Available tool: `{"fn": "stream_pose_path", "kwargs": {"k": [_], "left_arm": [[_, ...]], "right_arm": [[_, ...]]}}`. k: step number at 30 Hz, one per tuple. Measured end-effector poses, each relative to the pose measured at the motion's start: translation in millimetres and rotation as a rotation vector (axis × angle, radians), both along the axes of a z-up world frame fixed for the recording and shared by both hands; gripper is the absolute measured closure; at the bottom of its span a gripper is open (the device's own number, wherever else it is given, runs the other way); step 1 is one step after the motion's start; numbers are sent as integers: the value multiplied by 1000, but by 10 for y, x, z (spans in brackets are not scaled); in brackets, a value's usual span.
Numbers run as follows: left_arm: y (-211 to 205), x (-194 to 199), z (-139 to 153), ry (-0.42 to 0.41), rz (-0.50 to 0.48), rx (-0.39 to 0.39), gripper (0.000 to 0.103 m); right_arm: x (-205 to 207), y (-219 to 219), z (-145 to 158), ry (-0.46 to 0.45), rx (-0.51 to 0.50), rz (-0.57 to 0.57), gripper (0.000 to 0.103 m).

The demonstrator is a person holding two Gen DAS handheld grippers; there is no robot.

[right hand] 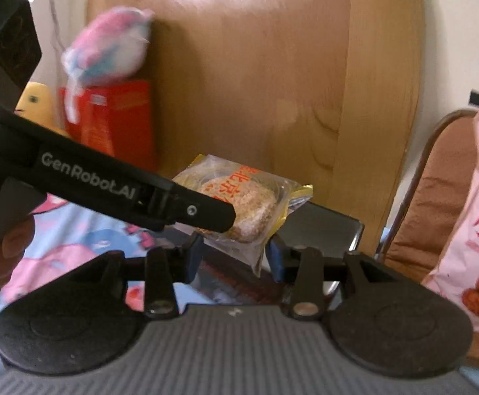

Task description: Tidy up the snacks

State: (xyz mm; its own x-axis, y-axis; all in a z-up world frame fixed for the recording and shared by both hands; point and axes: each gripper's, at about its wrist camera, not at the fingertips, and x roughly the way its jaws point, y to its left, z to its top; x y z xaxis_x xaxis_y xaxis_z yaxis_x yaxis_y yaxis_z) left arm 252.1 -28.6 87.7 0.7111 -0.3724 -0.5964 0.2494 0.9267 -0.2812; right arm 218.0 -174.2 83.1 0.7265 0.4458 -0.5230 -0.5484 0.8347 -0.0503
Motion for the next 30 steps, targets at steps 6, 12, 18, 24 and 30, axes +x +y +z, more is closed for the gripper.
{"fn": "stream_pose_path", "kwargs": {"k": [6,12,18,24,30], "left_arm": [[124,-53,-81,-8,31,-3,45],[288,-742,18,-41,0,-31,45],[520,-1530,-146,-13,16,-89,44],[614,-2181,-428,13,-3,-144,44],[668,-2397,-722,75,16,-152,44]], "right_arm": [[-26,-137,12,-4,19,-12,52],[-470,-426,136,30,123,-30,52],[-1012,-729,36,101,162,-73,52],[-1830,-1338,-263,169,251,-261,51],[-2177,-1200,-565,232,259,-271,51]]}}
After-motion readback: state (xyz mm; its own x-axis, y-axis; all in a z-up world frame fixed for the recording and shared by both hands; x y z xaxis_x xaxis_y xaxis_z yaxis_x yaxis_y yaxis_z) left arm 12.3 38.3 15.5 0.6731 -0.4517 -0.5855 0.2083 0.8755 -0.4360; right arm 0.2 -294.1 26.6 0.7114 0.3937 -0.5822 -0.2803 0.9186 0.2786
